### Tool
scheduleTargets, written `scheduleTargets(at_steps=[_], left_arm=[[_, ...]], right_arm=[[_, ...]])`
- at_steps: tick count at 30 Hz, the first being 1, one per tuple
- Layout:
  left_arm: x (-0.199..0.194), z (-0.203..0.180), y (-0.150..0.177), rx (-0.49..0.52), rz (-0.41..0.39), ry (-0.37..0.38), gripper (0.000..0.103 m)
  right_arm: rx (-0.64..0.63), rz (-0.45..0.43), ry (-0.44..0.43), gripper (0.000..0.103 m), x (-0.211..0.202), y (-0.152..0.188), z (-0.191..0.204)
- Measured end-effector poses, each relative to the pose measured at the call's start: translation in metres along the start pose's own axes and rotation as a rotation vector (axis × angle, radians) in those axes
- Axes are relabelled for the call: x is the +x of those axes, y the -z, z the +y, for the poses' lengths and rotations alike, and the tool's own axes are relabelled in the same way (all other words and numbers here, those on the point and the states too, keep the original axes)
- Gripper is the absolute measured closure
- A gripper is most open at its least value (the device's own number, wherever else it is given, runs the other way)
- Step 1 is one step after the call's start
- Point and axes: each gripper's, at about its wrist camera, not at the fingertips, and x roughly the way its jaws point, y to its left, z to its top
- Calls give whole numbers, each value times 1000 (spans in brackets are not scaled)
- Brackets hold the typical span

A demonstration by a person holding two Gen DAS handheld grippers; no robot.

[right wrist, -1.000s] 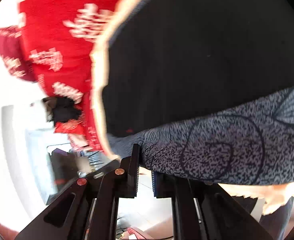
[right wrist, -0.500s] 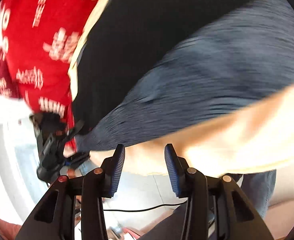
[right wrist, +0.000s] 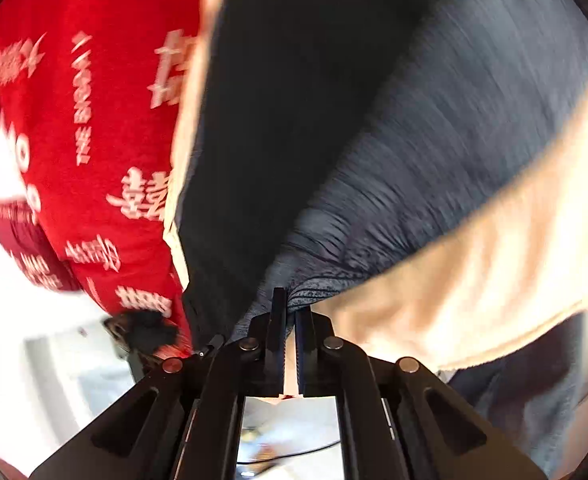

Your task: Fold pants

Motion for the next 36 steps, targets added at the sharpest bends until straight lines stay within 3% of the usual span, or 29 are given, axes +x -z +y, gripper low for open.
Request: scheduleTargets(at_steps=[4, 8, 11, 14, 19, 23, 27, 28, 29, 31, 33, 36], left_arm=[[-24, -34, -32, 31, -63, 0, 76], [-23, -71, -87, 78, -137, -21, 75], [4, -90, -132, 100, -158, -44, 75], [42, -97, -168, 129, -170, -125, 75], [111, -92, -213, 97, -113, -214, 73], [104, -96, -218, 94, -96, -209, 72], [62, -106, -199, 154, -115, -200, 72], [56, -110, -195, 170, -116, -219, 69], [49, -115, -189, 188, -130, -267, 44], [34, -118, -182, 200, -179, -317, 20], [25, -115, -179, 199, -179, -314, 20], [40, -110, -182, 227, -160, -387, 20]], right_arm=[[-205, 56, 34, 99, -16, -48, 66], [-335, 99, 58, 99, -5, -102, 116], [-401, 139, 98, 99, 18, -153, 142], [-437, 173, 144, 99, 52, -199, 157], [-486, 218, 244, 98, 126, -261, 157], [-489, 261, 331, 97, 163, -284, 136], [-503, 270, 349, 94, 158, -280, 149], [-527, 263, 354, 83, 153, -277, 155], [-568, 250, 362, 60, 145, -270, 164], [-624, 230, 351, 46, 127, -255, 178], [-652, 235, 337, 46, 120, -242, 185], [-654, 263, 277, 46, 120, -224, 193]])
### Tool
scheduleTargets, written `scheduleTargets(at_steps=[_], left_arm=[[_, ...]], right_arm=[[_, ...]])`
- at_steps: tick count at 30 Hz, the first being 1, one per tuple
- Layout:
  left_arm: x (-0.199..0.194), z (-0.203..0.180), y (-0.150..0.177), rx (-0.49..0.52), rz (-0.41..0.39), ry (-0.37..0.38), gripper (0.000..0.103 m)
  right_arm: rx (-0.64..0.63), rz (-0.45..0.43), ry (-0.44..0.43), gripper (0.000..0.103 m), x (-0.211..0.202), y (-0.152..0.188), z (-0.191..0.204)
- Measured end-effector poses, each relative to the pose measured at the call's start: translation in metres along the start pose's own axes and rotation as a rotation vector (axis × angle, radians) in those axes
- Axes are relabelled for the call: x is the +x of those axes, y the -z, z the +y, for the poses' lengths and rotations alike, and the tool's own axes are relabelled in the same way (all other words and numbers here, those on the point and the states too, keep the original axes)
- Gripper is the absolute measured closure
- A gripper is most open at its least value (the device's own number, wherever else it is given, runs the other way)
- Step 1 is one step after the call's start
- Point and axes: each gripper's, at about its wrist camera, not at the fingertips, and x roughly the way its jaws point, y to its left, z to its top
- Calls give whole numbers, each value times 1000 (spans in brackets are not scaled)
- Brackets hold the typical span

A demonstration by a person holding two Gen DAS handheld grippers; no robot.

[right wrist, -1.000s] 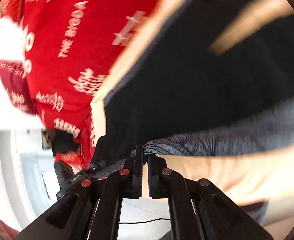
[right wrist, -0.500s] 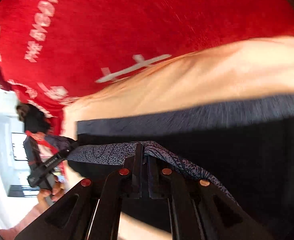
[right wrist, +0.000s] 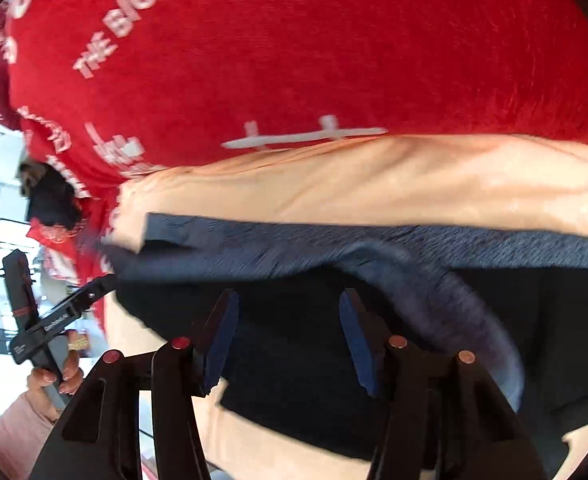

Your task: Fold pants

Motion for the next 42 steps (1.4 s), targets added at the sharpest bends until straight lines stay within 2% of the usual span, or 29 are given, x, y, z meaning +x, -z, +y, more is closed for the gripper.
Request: scheduleTargets(at_steps=[2, 3, 6, 7, 9, 10, 13, 15, 16, 19, 24, 26, 29, 33, 38, 42], left_arm=[[27, -4, -2, 13, 8, -52, 20], [41, -6, -5, 18, 7, -78, 20], [81, 2, -5, -10, 50, -147, 20], [86, 6, -3, -28, 38, -143, 10], [84, 11, -1, -39, 30, -147, 8], [80, 12, 0, -41, 47, -151, 8], [61, 5, 7, -7, 69, -165, 8], [42, -11, 17, 45, 64, -161, 8], [34, -21, 22, 73, 63, -154, 8], [15, -57, 38, 145, 75, -112, 8], [-8, -143, 72, 262, 119, 45, 8], [-10, -179, 86, 315, 149, 124, 8], [-8, -231, 109, 416, 180, 194, 8], [-2, -283, 132, 475, 244, 294, 8], [9, -335, 155, 585, 283, 372, 8], [17, -351, 162, 625, 298, 397, 8]], right_arm=[[-42, 36, -1, 47, 19, -1, 9], [-70, 51, 33, 47, 34, -6, 11], [-78, 46, 68, 48, 63, -26, 2], [-81, 38, 111, 48, 69, -33, -2], [-56, 23, 179, 49, 75, -43, -16], [-14, 6, 178, 53, 71, -48, -28], [152, -103, 218, 50, 27, -46, -62], [224, -129, 177, 50, 0, -33, -76], [241, -132, 160, 50, -17, -19, -81], [221, -128, 185, 50, -54, 20, -85], [299, -123, 167, 46, -92, 96, -97], [352, -110, 146, 46, -98, 126, -107], [415, -106, 124, 46, -108, 166, -118], [515, -104, 80, 46, -113, 214, -131], [645, -93, 41, 47, -104, 284, -139], [752, -137, -26, 47, -88, 331, -140]])
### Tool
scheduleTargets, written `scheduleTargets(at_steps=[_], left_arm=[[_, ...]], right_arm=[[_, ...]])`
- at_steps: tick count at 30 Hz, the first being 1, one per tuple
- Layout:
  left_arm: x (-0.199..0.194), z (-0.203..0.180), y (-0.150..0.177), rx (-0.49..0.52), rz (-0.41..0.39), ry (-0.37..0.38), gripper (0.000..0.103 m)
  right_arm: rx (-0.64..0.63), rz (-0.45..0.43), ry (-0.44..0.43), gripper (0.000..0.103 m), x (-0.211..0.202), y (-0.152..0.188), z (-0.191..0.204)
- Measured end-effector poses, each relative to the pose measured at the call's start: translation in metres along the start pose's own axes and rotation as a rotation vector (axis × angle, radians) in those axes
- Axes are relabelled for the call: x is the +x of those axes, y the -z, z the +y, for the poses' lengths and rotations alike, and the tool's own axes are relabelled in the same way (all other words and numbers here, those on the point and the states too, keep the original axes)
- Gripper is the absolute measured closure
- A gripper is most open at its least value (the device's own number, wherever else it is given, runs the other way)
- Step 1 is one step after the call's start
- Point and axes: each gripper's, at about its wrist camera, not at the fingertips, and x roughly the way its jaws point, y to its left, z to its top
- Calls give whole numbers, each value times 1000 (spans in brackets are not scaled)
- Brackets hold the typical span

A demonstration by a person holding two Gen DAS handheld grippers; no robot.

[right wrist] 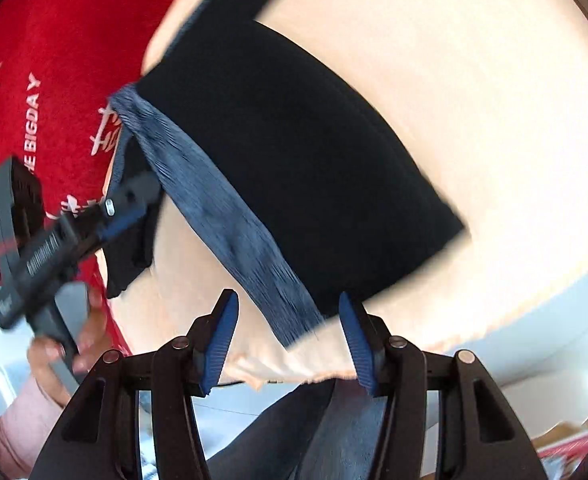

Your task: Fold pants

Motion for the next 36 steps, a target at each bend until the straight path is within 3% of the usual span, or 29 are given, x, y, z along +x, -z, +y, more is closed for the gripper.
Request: scheduleTargets(at_steps=[7, 9, 12, 13, 14, 15, 16, 21, 26, 30, 33, 36], left_arm=[[19, -10, -1, 20, 14, 40, 8], [25, -14, 1, 24, 17, 44, 9], [24, -15, 4, 41, -7, 29, 27], [23, -16, 4, 45, -15, 32, 39], [23, -16, 4, 42, -15, 44, 53], [23, -15, 2, 35, -8, 58, 64], [22, -14, 1, 24, 0, 65, 65], [-3, -25, -17, -46, -41, 103, 65], [-37, -43, -62, -71, -145, 123, 65], [-57, -50, -112, -75, -259, 77, 64], [-73, -41, -134, -86, -326, -8, 36], [-79, -26, -140, -115, -345, -94, 34]], right_arm=[[117, -90, -228, 47, 24, 23, -27], [123, -103, -255, 45, 31, 22, -28], [162, -111, -299, 45, 36, 24, -34], [178, -105, -290, 54, 35, 25, -37], [179, -94, -264, 83, 35, 25, -36], [175, -91, -261, 87, 31, 25, -38], [165, -103, -283, 100, 26, 24, -35], [43, -125, -318, 100, -17, -2, 0], [-107, -173, -340, 100, -75, -73, 49], [-226, -232, -322, 100, -127, -143, 72], [-306, -272, -245, 100, -154, -204, 87], [-347, -286, -158, 100, -162, -264, 95]])
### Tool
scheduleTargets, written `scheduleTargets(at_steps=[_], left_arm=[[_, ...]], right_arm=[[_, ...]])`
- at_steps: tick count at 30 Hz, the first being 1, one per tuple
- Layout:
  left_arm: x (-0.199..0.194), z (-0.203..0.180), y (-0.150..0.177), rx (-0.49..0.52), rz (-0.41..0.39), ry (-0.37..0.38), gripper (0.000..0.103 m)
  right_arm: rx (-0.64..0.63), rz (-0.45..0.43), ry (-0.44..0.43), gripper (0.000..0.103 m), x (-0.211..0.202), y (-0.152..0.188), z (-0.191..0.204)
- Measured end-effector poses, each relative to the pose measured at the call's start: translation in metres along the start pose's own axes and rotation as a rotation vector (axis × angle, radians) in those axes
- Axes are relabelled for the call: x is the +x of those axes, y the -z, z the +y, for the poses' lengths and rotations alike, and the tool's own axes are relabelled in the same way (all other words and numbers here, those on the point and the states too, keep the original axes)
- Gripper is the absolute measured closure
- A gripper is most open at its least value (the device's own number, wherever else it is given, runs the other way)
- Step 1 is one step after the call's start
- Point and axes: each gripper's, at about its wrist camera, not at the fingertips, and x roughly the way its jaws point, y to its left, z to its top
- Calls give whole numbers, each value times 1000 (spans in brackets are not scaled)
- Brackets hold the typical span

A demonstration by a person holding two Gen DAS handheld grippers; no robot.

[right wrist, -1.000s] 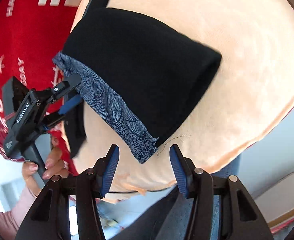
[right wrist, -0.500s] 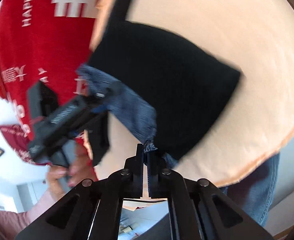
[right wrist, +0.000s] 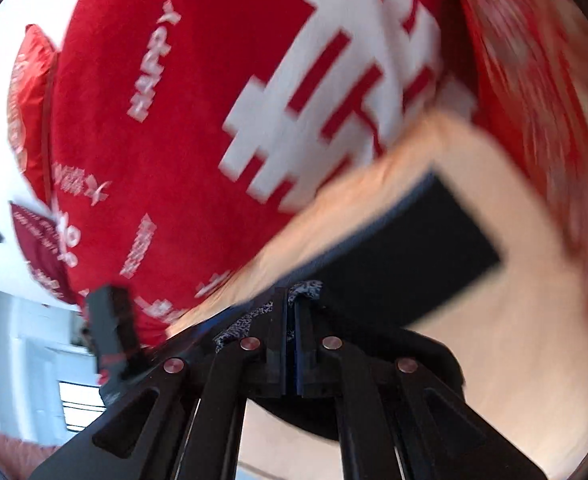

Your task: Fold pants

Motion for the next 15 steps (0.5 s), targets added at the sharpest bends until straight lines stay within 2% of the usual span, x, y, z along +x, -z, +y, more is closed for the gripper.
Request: scheduleTargets(at_steps=[3, 6, 7, 9, 10, 11, 13, 15], left_arm=[[7, 24, 12, -45, 36, -89, 34], [16, 48, 34, -79, 90, -175, 34], [19, 56, 43, -85, 105, -210, 34], [27, 74, 60, -107, 147, -273, 34], [29, 81, 67, -121, 159, -292, 34], [31, 90, 75, -145, 175, -315, 34], [32, 103, 86, -188, 194, -332, 34], [30, 114, 95, -224, 196, -347, 34]], right_arm=[[-69, 31, 102, 98, 18, -29, -6], [-166, 64, 268, 97, 32, -41, -6], [-201, 52, 302, 93, 32, -43, -5], [-259, 14, 346, 62, 25, -43, 1], [-282, -7, 362, 38, 17, -43, 4], [-276, -10, 348, 34, 14, -44, 4], [-216, 10, 295, 34, 5, -33, -3], [-153, 35, 312, 34, 4, -10, -17]])
